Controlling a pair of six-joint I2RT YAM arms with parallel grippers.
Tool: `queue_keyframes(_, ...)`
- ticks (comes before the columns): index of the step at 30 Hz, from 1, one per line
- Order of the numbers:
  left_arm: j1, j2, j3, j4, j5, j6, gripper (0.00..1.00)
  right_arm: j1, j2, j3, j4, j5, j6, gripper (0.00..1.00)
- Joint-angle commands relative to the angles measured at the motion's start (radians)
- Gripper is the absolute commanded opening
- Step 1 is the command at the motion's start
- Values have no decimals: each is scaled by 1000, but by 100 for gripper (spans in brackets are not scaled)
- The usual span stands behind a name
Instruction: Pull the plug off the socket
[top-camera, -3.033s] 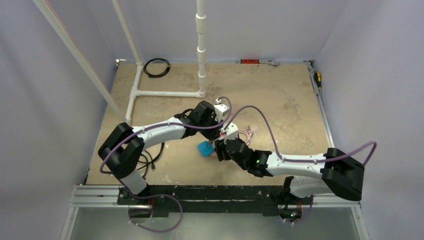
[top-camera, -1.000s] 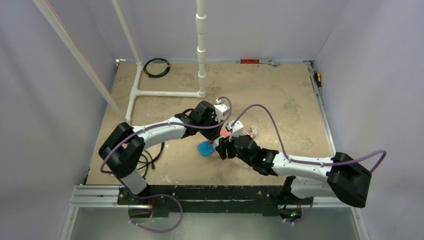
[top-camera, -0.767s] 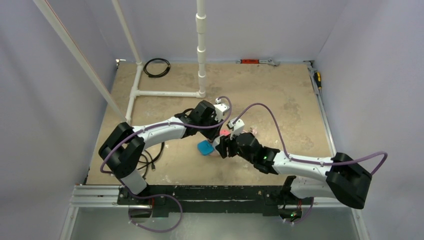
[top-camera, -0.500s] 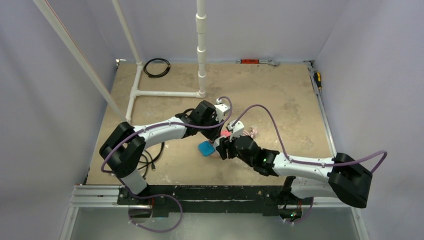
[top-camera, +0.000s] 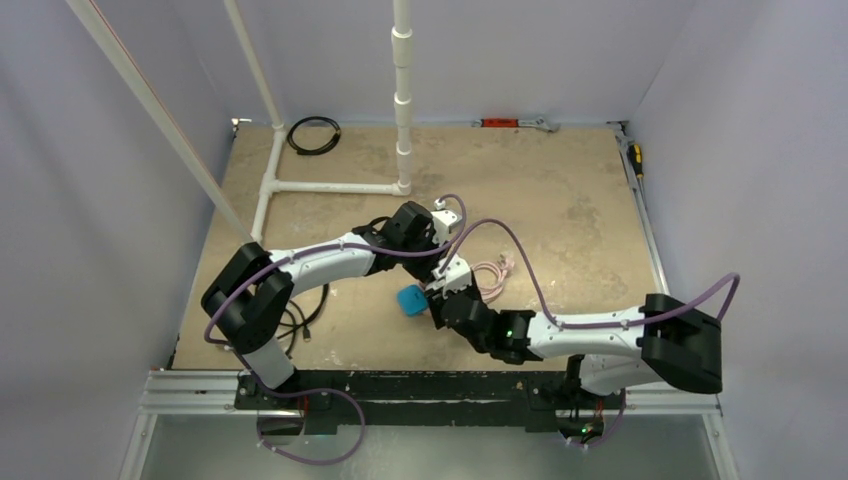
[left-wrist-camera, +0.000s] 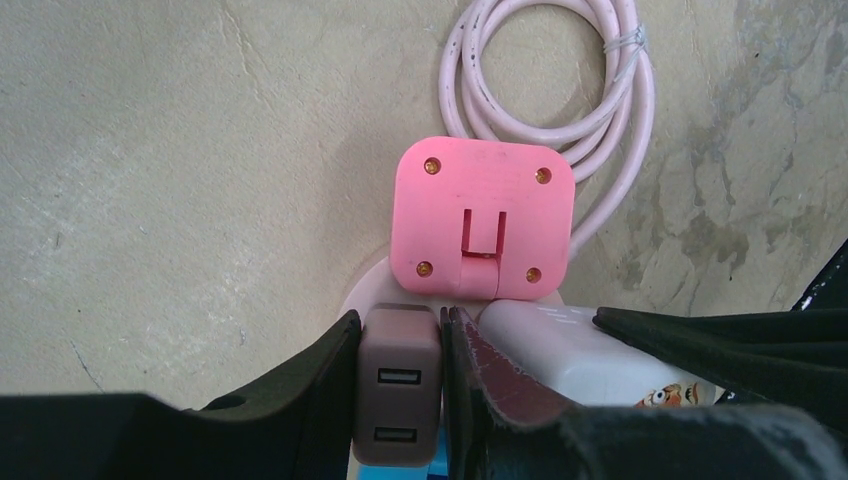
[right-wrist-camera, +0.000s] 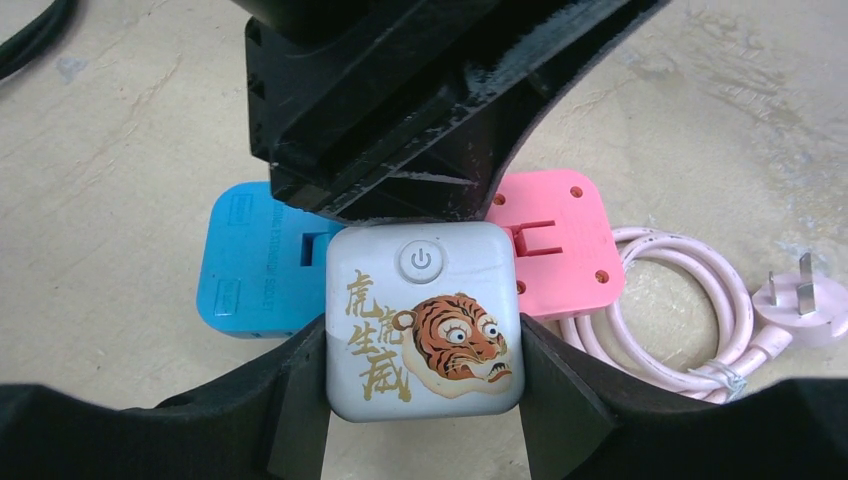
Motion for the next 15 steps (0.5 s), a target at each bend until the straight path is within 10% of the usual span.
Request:
queue_keyframes(1, 35, 74, -50, -167, -172, 15, 0, 64, 46, 81, -26, 200, -25, 0)
queue_keyframes(15, 32, 29, -51, -171, -209, 10, 0, 96, 32, 59, 39, 136, -26, 0)
